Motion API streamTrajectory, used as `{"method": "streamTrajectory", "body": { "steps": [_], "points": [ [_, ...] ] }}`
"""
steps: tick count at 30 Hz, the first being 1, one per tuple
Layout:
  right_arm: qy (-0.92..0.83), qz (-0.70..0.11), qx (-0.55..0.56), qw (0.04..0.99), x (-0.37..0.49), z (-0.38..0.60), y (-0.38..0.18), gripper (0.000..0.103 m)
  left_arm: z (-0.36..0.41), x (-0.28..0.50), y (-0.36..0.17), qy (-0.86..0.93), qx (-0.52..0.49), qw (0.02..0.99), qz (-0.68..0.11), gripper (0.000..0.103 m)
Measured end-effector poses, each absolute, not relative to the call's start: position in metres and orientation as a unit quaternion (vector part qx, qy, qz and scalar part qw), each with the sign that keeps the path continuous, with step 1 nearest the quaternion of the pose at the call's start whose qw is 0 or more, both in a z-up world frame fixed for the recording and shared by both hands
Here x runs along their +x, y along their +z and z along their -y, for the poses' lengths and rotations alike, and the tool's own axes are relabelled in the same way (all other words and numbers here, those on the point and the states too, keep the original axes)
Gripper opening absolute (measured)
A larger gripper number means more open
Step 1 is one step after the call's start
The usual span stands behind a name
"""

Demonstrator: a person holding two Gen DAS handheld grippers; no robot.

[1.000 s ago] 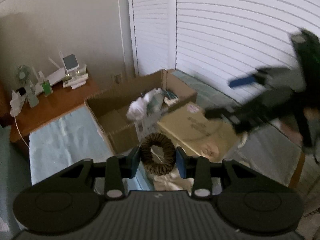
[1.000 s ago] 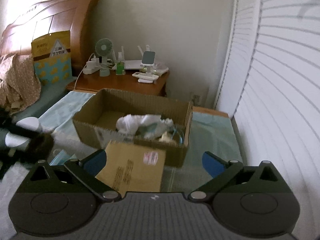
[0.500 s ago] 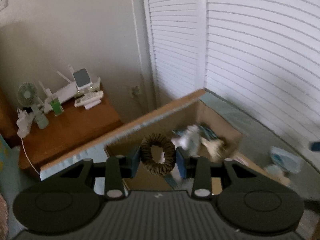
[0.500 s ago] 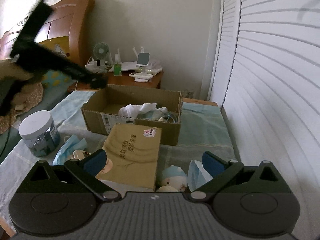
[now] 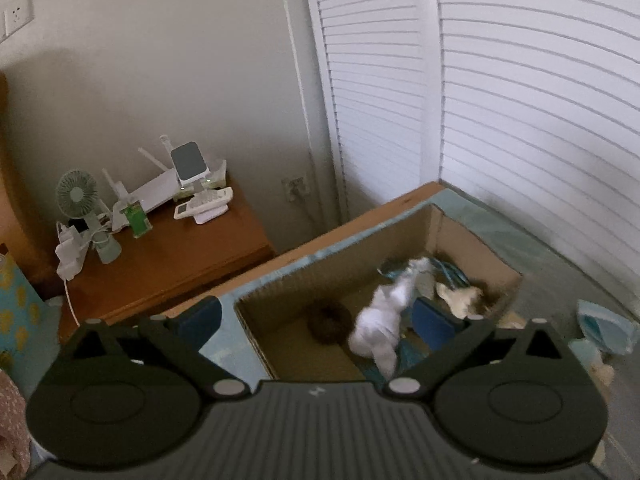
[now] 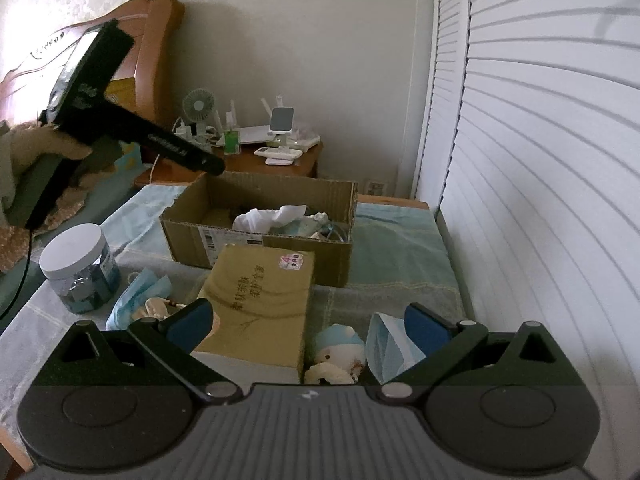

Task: Organize soft objects
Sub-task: 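Carry the scrunchie over the cardboard box and open the left tool, then move the left tool toward the white drawstring pouch while the right approaches the blue mask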

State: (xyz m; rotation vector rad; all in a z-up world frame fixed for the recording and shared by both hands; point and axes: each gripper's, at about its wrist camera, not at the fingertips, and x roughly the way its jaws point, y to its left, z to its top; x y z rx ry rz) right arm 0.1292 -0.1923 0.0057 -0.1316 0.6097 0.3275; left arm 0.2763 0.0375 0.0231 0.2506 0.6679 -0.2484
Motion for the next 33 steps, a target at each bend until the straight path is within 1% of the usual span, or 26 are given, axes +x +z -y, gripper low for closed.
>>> {"method": "streamTrajectory", "body": {
  "steps": [13,23,33],
  "points": [
    [0.161,-0.289,-0.067,0.941,0.106,0.195,0.013,0.103,-0.018,0.197,0.027,-0.176,0.138,0.92,-0.321,0.101],
    [0.157,-0.299,-0.067,0.939,0.096,0.202,0.006,0.103,-0.008,0.151,-0.005,-0.243,0.143,0.892,-0.354,0.101],
    [0.132,-0.343,-0.068,0.928,0.097,0.213,-0.024,0.103,-0.007,0.14,-0.041,-0.257,0.16,0.869,-0.39,0.101]
  ]
}}
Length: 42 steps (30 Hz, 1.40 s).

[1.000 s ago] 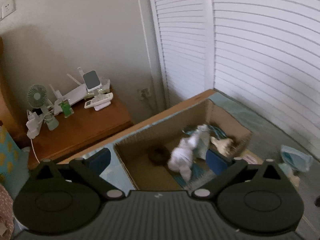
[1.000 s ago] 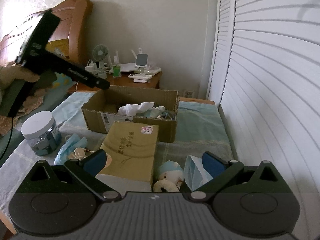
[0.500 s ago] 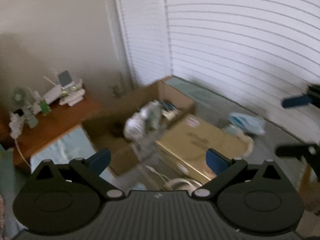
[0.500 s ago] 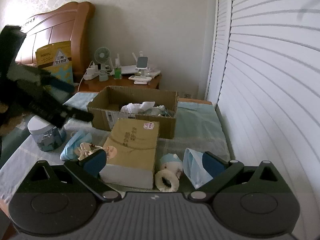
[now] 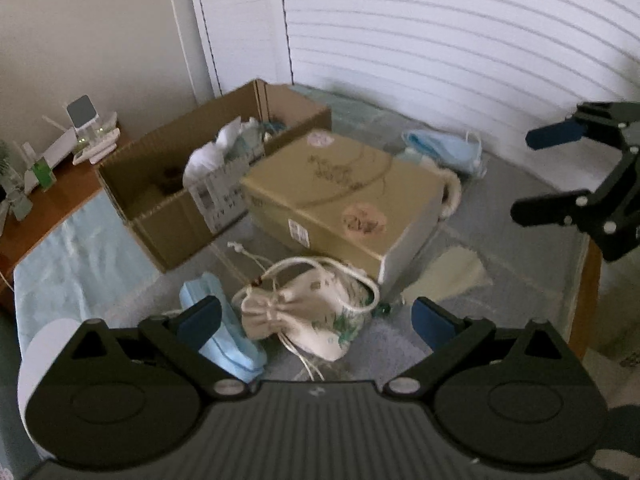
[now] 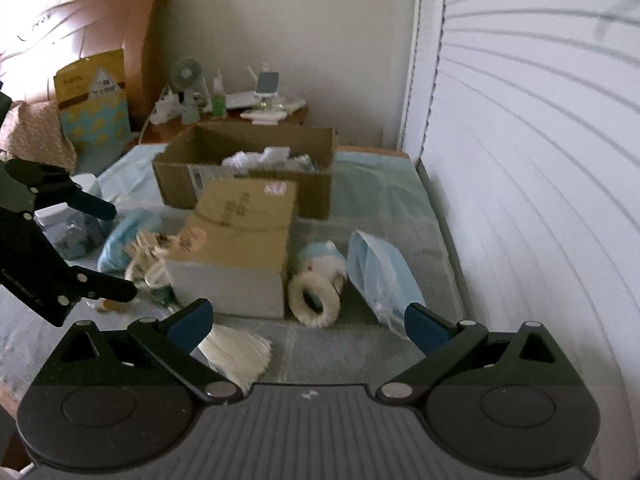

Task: Organize soft objects
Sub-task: 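Move the left tool toward the white drawstring pouch while the right approaches the blue mask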

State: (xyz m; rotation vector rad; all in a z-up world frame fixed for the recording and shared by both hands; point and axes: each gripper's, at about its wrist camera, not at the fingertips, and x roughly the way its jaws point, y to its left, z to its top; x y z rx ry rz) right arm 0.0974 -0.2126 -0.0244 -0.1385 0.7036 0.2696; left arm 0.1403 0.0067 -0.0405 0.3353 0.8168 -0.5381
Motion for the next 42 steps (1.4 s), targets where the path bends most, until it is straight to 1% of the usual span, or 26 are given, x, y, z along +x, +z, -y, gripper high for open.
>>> {"method": "streamTrajectory", "body": {
  "steps": [13,18,22,29,31,42],
  "points": [
    [0.128,-0.359,-0.065,0.922,0.106,0.213,-0.035,0.103,0.001,0.167,-0.057,-0.286,0.187,0.843,-0.416,0.101],
    [0.129,-0.364,-0.061,0.921,0.111,0.213,-0.038,0.103,0.002,0.175,-0.064,-0.308,0.176,0.827,-0.437,0.101],
    [0.13,-0.367,-0.058,0.919,0.114,0.213,-0.04,0.103,0.004,0.172,-0.065,-0.315,0.185,0.823,-0.436,0.1],
    [0.131,-0.367,-0.057,0.919,0.114,0.214,-0.04,0.103,0.003,0.156,-0.061,-0.355,0.167,0.808,-0.44,0.1],
    [0.131,-0.366,-0.057,0.919,0.114,0.214,-0.04,0.103,0.005,0.153,-0.063,-0.342,0.175,0.812,-0.438,0.1],
    [0.076,-0.342,-0.069,0.934,0.119,0.229,-0.041,0.103,0.003,0.153,-0.073,-0.307,0.146,0.827,-0.447,0.1]
  ]
}}
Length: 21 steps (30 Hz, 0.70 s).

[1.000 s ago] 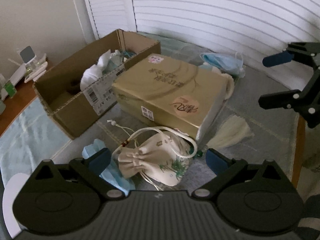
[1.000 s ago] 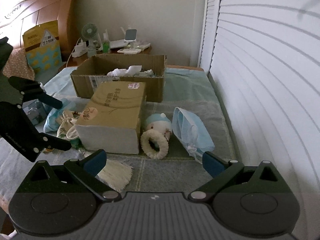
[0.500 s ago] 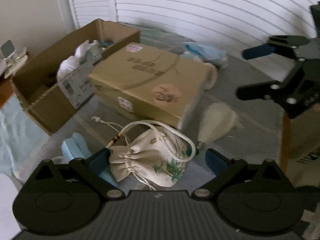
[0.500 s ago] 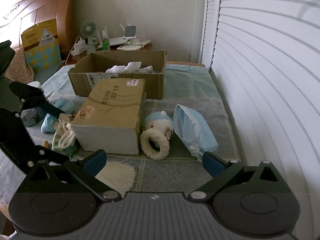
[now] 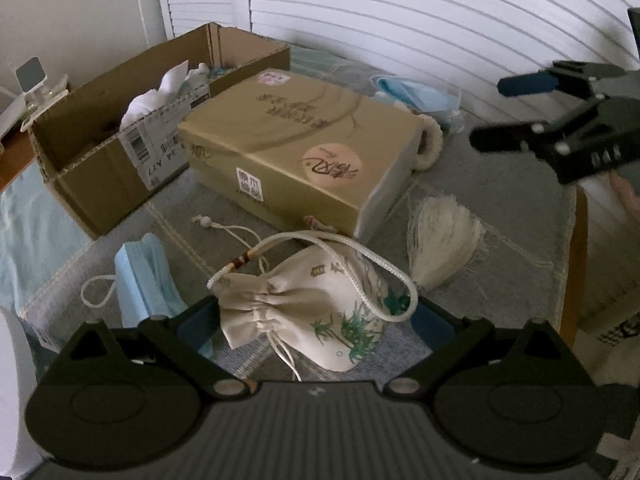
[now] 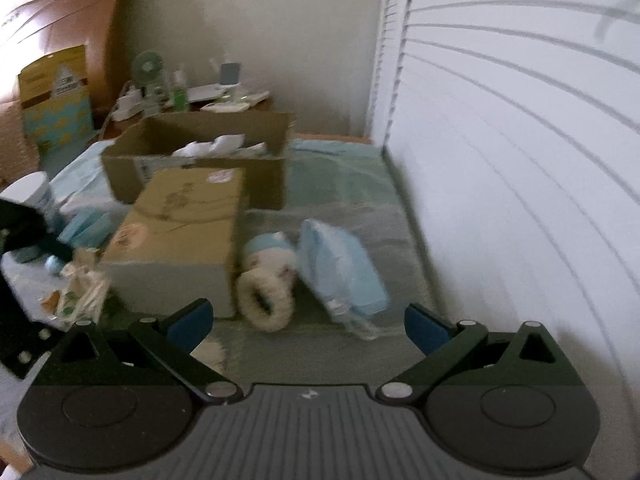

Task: Organize soft objects
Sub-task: 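Move the left tool toward the white drawstring pouch while the right approaches the blue mask, then close the right tool on the blue face mask while the left reaches the pouch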

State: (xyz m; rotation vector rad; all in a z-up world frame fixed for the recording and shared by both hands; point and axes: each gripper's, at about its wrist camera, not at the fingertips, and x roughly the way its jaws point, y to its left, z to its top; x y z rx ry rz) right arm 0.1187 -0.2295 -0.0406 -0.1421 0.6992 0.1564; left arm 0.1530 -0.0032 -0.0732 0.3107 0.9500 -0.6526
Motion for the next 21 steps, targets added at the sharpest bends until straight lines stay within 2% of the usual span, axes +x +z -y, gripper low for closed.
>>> {"method": "streamTrajectory", "body": {
  "steps": [7,12,21],
  "points": [
    [0.04,-0.33,-0.055,0.942,0.14,0.241,-0.041,0.1,0.005,0.152,-0.076,-0.307,0.144,0.826,-0.451,0.1],
    [0.04,-0.342,-0.057,0.937,0.161,0.239,-0.051,0.08,0.005,0.151,-0.076,-0.304,0.142,0.827,-0.451,0.1],
    [0.041,-0.373,-0.043,0.926,0.184,0.243,-0.077,0.064,0.005,0.151,-0.076,-0.295,0.138,0.833,-0.447,0.098]
  ]
}}
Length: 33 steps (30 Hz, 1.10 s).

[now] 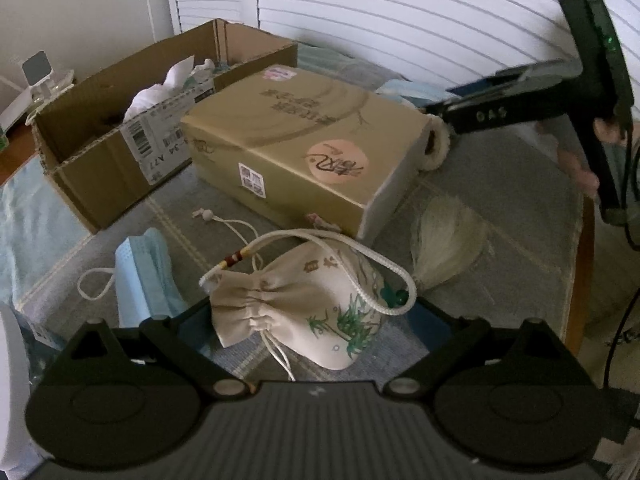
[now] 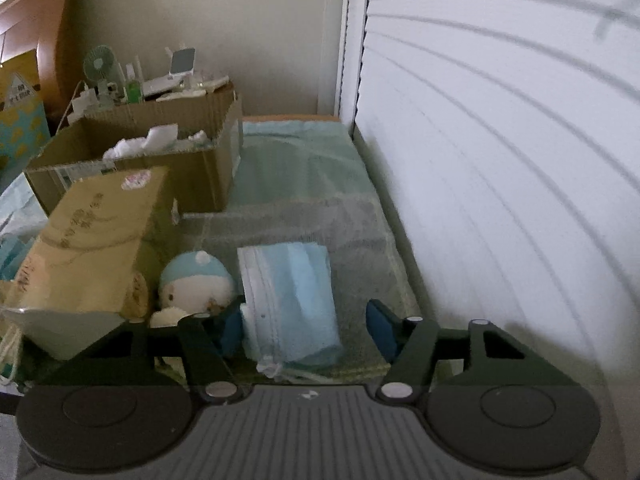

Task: Organize soft objects
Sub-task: 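Close the right tool on the blue face mask while the left reaches the pouch, then grasp the white drawstring pouch with the left tool and lift it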

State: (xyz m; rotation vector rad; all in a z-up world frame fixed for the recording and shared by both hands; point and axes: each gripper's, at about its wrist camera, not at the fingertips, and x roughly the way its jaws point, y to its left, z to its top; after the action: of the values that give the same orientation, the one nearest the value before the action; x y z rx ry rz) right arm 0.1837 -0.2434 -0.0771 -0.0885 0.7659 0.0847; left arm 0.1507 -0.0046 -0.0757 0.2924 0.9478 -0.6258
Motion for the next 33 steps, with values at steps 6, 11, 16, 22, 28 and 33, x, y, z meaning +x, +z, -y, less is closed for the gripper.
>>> {"method": "streamTrajectory", "body": {
  "steps": [6,11,16,22,28,33],
  "points": [
    [0.048,-0.378,-0.046,0.923,0.185,0.24,-0.08,0.051,0.003,0.152,-0.073,-0.285,0.126,0.841,-0.443,0.098],
    [0.048,-0.378,-0.054,0.923,0.183,0.236,-0.079,0.044,0.003,0.155,-0.074,-0.276,0.118,0.847,-0.44,0.095],
    [0.04,-0.375,-0.058,0.924,0.177,0.236,-0.075,0.037,0.0,0.152,-0.067,-0.261,0.124,0.854,-0.433,0.078],
    [0.033,-0.369,-0.058,0.927,0.169,0.239,-0.067,0.036,-0.003,0.143,-0.058,-0.261,0.127,0.858,-0.424,0.078],
    [0.032,-0.358,-0.061,0.931,0.156,0.24,-0.053,0.036,-0.005,0.128,-0.042,-0.263,0.127,0.865,-0.408,0.077],
    [0.036,-0.347,-0.06,0.935,0.147,0.241,-0.038,0.036,-0.011,0.117,-0.023,-0.262,0.113,0.873,-0.396,0.077]
  ]
}}
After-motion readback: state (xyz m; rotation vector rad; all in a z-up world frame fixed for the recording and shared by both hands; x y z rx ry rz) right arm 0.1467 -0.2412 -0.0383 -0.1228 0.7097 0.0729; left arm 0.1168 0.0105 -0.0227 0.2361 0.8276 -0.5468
